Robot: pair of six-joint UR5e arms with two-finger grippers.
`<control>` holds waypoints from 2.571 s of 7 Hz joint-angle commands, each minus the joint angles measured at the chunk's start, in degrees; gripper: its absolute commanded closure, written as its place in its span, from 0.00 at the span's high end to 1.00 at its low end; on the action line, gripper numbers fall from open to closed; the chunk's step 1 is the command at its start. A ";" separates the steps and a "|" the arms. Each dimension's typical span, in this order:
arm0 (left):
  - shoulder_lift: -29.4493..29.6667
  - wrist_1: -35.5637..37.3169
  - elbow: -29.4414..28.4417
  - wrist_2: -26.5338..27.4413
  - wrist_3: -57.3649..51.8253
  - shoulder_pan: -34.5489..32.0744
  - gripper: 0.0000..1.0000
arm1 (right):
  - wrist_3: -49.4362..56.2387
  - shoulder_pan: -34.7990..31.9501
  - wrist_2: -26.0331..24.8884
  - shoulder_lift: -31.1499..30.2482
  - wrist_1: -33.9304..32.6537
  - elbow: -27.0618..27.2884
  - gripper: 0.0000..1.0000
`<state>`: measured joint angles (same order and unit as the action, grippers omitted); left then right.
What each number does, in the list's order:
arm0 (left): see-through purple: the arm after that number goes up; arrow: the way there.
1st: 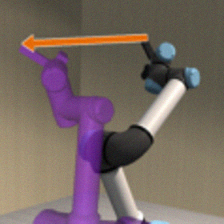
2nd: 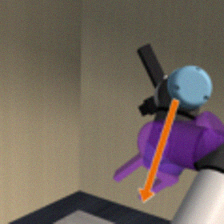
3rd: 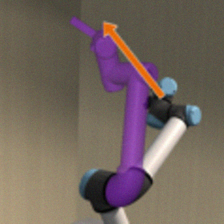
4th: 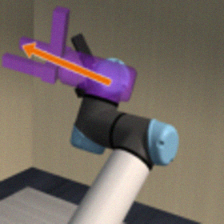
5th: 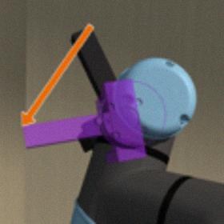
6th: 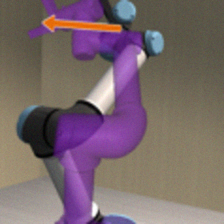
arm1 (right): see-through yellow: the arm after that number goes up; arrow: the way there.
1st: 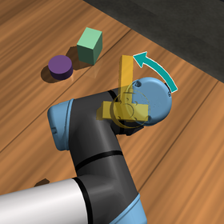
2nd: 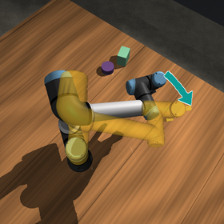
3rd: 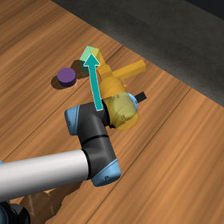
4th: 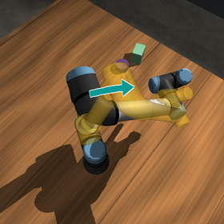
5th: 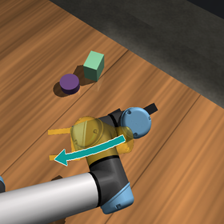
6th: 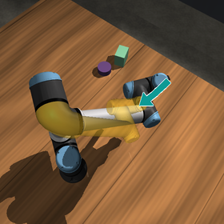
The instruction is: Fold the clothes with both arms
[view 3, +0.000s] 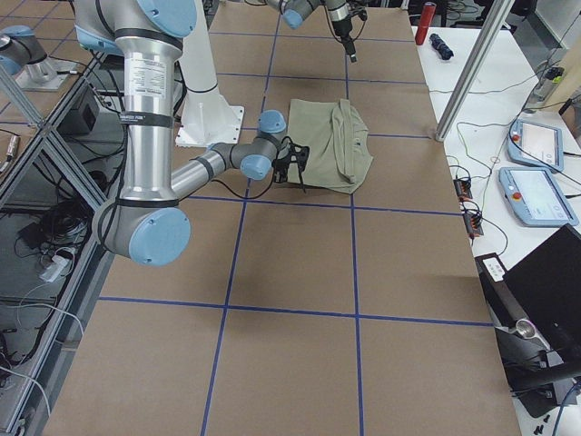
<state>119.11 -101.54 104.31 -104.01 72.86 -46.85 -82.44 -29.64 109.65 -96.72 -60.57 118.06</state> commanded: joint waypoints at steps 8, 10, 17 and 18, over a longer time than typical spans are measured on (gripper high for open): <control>-0.02 1.52 2.39 -0.23 -0.18 1.31 0.99 | -0.62 -1.35 12.79 -8.95 0.54 11.93 1.00; -0.81 -0.22 2.83 -1.45 11.69 9.10 0.99 | -0.62 -11.35 12.61 -3.85 0.54 11.75 1.00; 1.99 -1.03 -5.14 4.60 31.90 27.07 0.99 | -0.53 -17.56 13.14 2.06 0.45 10.61 1.00; 2.09 -1.03 -5.34 4.60 31.99 27.07 0.98 | -0.62 -17.56 13.22 2.06 0.45 10.43 1.00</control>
<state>120.56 -102.55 100.47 -99.46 104.49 -19.87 -83.02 -47.18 122.82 -94.69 -60.15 128.67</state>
